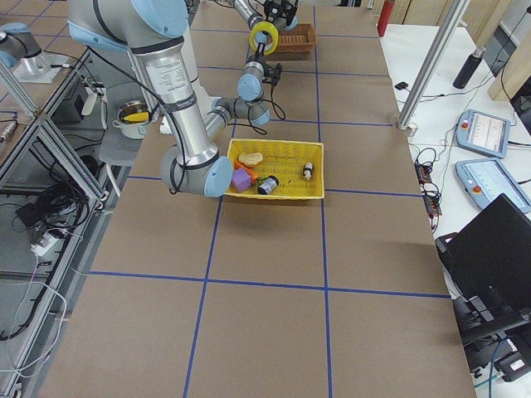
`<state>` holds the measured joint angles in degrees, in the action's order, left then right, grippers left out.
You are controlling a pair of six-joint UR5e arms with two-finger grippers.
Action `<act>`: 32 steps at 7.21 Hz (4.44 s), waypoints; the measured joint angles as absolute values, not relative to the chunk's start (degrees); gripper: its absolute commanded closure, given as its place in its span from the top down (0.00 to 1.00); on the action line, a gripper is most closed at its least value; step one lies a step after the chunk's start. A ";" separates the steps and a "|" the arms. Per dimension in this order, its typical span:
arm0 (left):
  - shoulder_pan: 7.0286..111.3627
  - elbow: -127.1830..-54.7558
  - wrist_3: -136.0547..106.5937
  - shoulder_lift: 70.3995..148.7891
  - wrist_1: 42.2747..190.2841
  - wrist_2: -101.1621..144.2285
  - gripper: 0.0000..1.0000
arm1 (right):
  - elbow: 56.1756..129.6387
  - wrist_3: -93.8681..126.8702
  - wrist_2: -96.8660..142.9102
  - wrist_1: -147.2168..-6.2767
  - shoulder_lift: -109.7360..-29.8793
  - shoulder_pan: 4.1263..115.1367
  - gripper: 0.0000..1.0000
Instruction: Move tape to another basket
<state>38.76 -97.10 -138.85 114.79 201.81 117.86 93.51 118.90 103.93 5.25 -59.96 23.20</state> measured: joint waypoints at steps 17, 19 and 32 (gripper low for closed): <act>64.79 -96.43 -98.30 95.20 181.93 131.12 0.00 | 98.70 74.38 130.22 -33.05 -71.66 54.70 1.00; 72.45 -96.62 -77.90 91.75 166.66 135.83 0.00 | 98.70 56.66 133.55 -46.21 -74.61 61.06 1.00; 63.92 -96.89 -46.83 83.72 120.54 134.31 0.00 | 103.12 15.64 137.05 -74.80 -92.40 71.32 1.00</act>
<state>63.92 -96.89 -46.83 83.72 120.54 134.31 103.12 15.64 137.05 -74.80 -92.40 71.32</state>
